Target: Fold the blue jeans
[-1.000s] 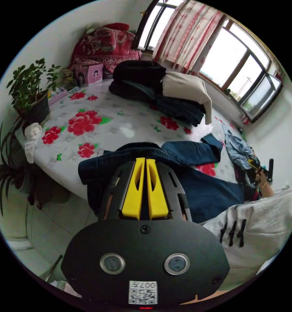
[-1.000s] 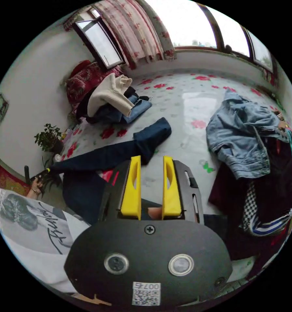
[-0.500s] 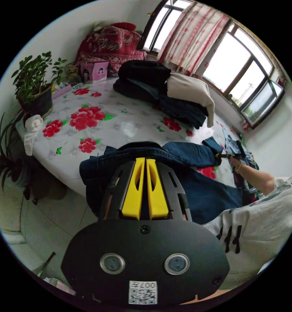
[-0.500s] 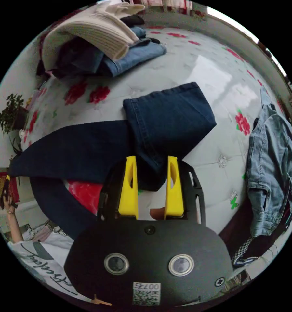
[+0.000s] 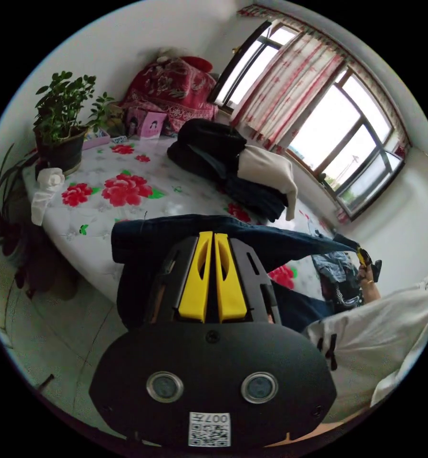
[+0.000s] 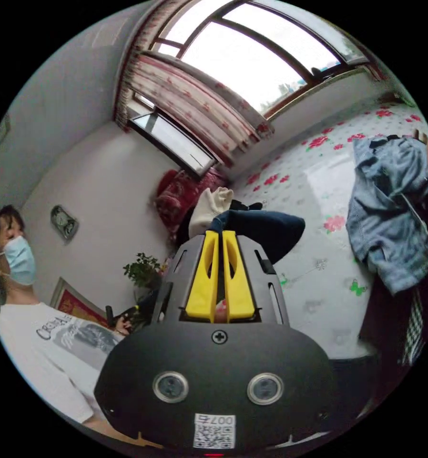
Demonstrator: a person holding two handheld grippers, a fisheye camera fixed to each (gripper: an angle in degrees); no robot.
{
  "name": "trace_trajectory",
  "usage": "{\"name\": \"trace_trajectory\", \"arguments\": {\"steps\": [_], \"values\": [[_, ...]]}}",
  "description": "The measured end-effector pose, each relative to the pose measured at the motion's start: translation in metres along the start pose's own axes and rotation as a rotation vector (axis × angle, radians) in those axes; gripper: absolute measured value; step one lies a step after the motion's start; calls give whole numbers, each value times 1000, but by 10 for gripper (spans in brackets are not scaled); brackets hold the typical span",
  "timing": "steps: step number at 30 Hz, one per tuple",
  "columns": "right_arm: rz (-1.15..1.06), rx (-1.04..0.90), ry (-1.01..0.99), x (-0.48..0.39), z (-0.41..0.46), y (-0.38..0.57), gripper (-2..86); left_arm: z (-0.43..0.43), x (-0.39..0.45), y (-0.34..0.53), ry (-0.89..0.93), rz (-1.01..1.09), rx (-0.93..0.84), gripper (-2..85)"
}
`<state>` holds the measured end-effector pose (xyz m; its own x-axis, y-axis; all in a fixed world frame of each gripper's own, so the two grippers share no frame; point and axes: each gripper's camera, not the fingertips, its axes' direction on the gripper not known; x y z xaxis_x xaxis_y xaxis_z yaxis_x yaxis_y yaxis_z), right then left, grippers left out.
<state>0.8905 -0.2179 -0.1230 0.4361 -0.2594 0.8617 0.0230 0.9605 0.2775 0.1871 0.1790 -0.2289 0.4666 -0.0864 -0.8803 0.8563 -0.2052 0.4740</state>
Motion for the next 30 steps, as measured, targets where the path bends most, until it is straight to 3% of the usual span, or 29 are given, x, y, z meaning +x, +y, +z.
{"name": "trace_trajectory", "arguments": {"steps": [3, 6, 9, 12, 14, 17, 20, 23, 25, 30], "values": [[107, -67, 171, 14, -45, 83, 2, 5, -2, 38, -75, -3, -153, -9], [412, -218, 392, 56, -56, 181, 9, 28, -27, 88, -171, -166, -344, -9], [518, -284, 567, 68, -62, 238, 29, 25, -46, 115, -144, -335, -351, -6], [397, -285, 671, 58, -61, 237, 52, 5, -58, 113, -87, -434, -265, 9], [189, -305, 782, 44, -46, 219, 63, -3, -63, 108, -55, -467, -234, 45], [-55, -404, 779, 34, -4, 203, 72, -9, -62, 102, -48, -476, -224, 68], [-151, -541, 771, 46, 45, 204, 73, -9, -55, 99, -75, -464, -246, 80], [-76, -731, 805, 84, 80, 215, 47, -13, -50, 98, -107, -469, -237, 86], [-6, -654, 823, 92, 66, 206, 25, -24, -53, 100, -102, -497, -221, 87], [131, -190, 649, 89, -53, 177, 4, -58, -67, 113, -97, -567, -166, 88]]}}
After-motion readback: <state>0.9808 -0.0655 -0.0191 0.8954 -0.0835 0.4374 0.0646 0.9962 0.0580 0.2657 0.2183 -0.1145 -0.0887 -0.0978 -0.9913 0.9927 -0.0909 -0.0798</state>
